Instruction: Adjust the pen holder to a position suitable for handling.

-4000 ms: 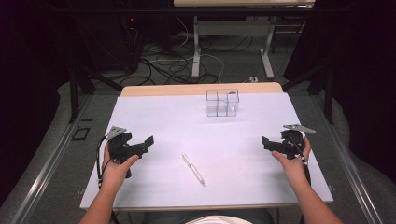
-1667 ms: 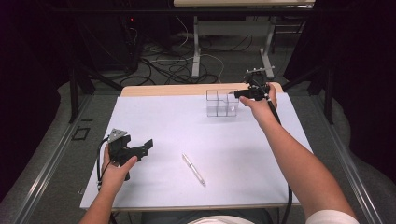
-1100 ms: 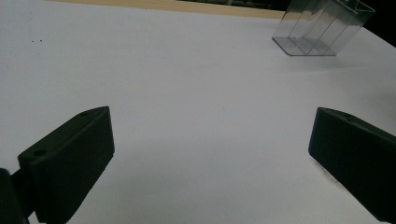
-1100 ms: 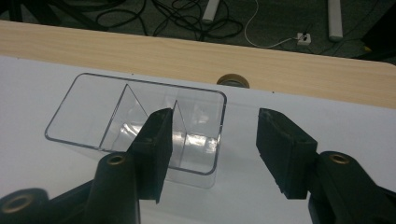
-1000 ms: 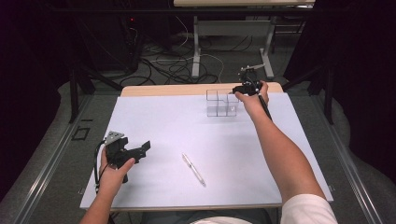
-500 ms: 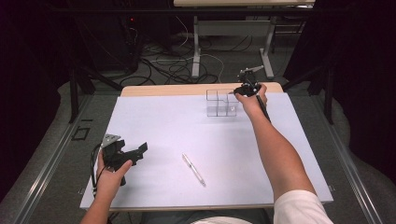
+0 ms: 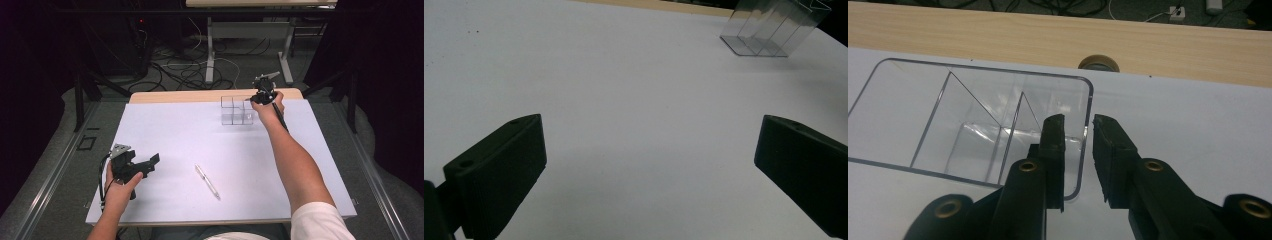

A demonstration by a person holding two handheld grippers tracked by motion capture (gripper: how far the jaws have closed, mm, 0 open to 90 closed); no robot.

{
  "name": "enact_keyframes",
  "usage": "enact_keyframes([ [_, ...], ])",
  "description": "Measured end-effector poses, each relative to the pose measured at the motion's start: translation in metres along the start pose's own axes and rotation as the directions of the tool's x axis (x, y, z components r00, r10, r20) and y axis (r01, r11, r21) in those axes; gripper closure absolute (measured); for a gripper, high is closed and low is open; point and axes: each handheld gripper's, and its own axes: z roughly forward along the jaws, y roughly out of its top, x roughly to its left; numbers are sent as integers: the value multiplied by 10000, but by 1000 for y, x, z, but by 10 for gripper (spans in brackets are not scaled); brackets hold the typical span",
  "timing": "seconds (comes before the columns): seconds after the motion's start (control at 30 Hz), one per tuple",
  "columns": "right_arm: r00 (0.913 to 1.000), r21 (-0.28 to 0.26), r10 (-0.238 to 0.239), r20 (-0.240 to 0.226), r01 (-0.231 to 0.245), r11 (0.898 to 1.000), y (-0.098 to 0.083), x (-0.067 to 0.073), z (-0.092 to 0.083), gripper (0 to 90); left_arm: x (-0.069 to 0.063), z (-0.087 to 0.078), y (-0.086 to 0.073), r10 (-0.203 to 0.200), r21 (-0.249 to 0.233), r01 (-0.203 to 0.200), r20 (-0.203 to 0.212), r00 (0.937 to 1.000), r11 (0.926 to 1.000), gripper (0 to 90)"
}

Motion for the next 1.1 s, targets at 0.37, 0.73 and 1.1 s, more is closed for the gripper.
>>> enact_keyframes([
  [0.37,9996,595,255,148,-263,9979,-3,-2,9,839,0,-1,0,19,111,-20,49,10000,9999,2],
  [0.73,9989,659,355,291,-374,9971,-4,-1,11,870,0,-1,-1,-4,136,3,69,10000,9999,4],
  [1.1,9953,765,916,301,-937,9927,-4,-1,9,883,0,0,-1,0,137,-1,79,10000,9999,4],
])
